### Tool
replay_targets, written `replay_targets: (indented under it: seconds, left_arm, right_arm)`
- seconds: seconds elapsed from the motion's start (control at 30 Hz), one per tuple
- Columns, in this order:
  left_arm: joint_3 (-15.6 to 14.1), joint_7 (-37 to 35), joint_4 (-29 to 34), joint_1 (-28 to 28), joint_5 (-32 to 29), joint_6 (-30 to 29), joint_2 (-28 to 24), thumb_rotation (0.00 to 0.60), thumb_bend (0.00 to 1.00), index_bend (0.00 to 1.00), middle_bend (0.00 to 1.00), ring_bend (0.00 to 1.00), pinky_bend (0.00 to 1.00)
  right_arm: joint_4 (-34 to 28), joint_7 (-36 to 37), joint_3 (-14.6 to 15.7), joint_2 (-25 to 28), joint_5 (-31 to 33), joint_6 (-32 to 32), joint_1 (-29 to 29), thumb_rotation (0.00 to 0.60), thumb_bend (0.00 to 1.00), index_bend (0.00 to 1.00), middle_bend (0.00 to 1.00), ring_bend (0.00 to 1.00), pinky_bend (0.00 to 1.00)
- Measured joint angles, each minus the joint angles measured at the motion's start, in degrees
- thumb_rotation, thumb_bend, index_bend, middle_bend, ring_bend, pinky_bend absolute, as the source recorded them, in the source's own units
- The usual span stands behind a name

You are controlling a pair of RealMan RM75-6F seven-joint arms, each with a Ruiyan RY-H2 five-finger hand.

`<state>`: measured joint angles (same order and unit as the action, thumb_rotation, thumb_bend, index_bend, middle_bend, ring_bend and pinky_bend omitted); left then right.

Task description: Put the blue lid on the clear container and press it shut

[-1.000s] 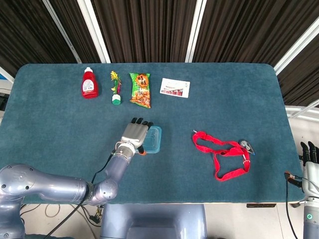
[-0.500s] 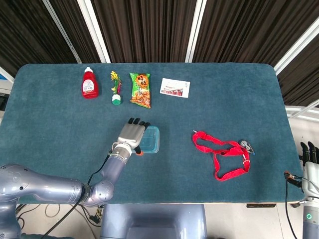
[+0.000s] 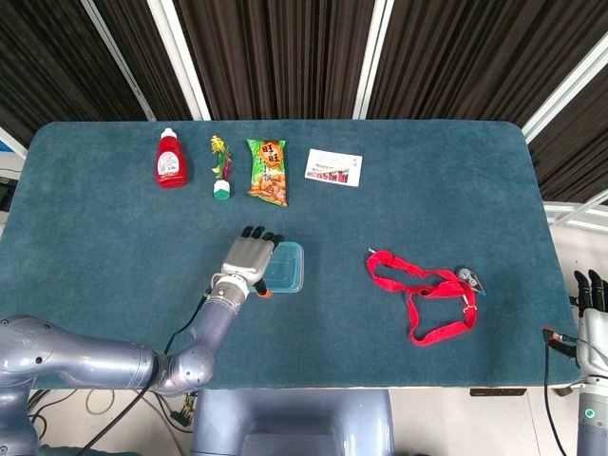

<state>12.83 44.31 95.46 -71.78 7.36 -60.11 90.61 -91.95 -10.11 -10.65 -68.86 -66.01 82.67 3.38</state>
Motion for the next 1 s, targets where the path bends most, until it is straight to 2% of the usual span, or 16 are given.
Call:
replay_targets:
  seconds: [0.53, 1.0]
  left_arm:
    - [-0.4, -0.6, -0.7, 1.5, 3.2, -2.2, 1.7, 0.600, 0.11, 0.16, 0.32, 0.00, 0.00]
    - [0.9, -1.9, -1.0, 3.5, 5.0, -5.1, 4.4, 0.600, 0.11, 0.17, 0.32, 0.00, 0.00]
  right_arm:
    - [0.0, 0.6, -0.4, -0.1, 0.3, 0.1, -0.1, 0.600, 0.28, 0.03, 0.00, 0.00, 0.00]
    - [0.0, 0.8, -0.5, -0.1, 0.5, 0.0, -0.1, 0.600, 0.28, 0.03, 0.00, 0.00, 0.00]
